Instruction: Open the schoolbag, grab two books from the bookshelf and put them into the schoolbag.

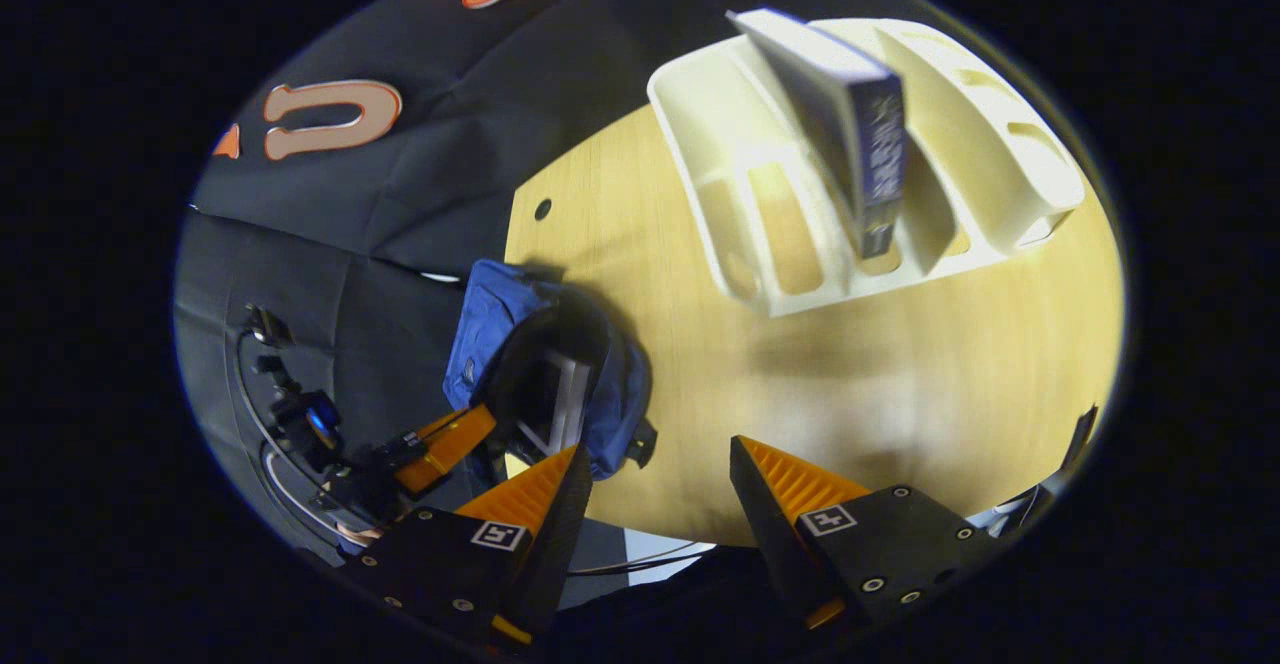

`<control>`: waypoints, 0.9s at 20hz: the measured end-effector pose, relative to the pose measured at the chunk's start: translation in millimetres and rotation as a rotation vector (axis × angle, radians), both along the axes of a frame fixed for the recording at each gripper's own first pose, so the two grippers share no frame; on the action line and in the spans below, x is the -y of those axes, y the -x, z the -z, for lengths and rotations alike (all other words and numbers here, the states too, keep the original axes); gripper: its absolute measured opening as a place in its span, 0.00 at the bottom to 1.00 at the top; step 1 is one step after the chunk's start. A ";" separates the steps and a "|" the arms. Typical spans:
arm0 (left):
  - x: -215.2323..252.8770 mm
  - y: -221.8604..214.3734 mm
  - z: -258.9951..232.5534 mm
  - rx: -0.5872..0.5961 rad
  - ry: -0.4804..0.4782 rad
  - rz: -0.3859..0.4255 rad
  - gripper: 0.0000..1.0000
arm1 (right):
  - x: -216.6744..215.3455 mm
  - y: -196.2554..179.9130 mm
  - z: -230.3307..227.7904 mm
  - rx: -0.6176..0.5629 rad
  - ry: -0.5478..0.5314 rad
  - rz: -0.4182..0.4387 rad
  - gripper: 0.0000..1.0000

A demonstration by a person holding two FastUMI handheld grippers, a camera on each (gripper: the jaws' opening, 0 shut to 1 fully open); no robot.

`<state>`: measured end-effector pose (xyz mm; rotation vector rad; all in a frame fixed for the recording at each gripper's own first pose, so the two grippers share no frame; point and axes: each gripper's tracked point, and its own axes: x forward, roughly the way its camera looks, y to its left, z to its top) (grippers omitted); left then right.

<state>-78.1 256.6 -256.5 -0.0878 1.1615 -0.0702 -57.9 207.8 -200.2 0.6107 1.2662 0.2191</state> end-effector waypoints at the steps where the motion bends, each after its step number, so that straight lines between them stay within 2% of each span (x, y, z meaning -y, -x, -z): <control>1: 2.8 0.4 4.0 -0.005 -0.001 0.003 0.00 | 16.6 -5.6 -8.3 0.024 0.024 0.011 0.84; 2: 4.0 3.8 9.8 -0.013 -0.002 0.005 0.05 | 31.8 -12.0 -15.2 0.047 0.051 0.026 0.84; 3: 6.2 5.3 12.4 -0.020 -0.004 0.007 0.00 | 46.4 -20.1 -21.1 0.069 0.071 0.039 0.84; 12: 21.7 19.4 37.0 -0.057 -0.049 0.032 0.01 | 141.5 -99.0 -65.8 0.155 0.184 0.118 0.83; 15: 21.4 20.3 41.2 -0.058 -0.038 0.019 0.01 | 148.8 -122.2 -70.3 0.139 0.160 0.120 0.82; 18: 21.4 22.8 42.2 -0.057 -0.017 0.000 0.01 | 153.5 -138.3 -59.0 0.111 0.198 0.089 0.83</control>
